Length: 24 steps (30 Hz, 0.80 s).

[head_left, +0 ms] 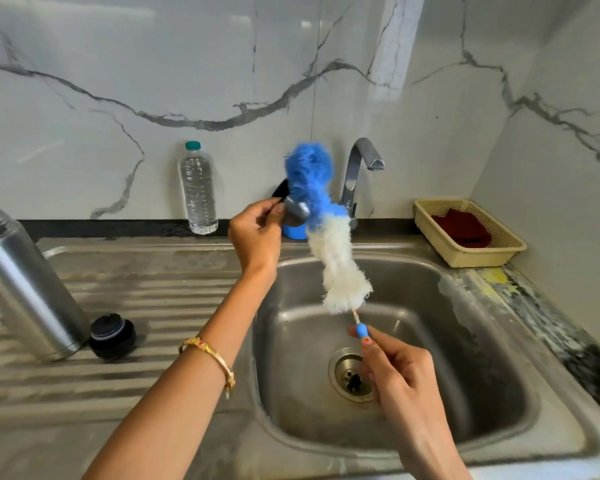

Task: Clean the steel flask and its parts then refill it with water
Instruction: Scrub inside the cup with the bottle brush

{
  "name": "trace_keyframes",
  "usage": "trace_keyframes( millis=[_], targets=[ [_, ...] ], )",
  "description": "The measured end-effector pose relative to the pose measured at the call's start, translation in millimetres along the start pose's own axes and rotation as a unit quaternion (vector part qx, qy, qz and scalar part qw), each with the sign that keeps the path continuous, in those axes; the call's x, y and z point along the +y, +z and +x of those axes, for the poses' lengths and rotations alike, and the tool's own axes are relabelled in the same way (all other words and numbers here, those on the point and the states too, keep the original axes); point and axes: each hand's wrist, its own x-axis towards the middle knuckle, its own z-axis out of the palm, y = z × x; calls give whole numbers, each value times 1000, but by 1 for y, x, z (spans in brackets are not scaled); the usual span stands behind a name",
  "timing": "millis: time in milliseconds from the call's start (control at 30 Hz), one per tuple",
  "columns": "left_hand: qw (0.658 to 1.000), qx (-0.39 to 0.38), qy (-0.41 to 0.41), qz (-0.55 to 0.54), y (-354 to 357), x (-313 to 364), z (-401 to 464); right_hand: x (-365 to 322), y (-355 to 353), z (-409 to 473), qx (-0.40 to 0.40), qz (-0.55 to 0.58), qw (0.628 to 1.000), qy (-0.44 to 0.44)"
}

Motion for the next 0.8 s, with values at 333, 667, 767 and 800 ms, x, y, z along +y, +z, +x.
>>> trace_keyframes(
  millis=[333,667,767,800],
  targets=[
    [999,31,-6,-22,-9,11,7,3,0,3,-18,-23,1000,2],
    [999,32,-24,-21,-13,7,-1,19,10,-10,-32,-62,996,-54],
    [999,12,-28,-30,-12,2,-11,15,5,16,-17,-77,996,-36],
    [999,9,-33,-35,-11,2,-12,11,2,21,-13,-80,996,-30]
  ],
)
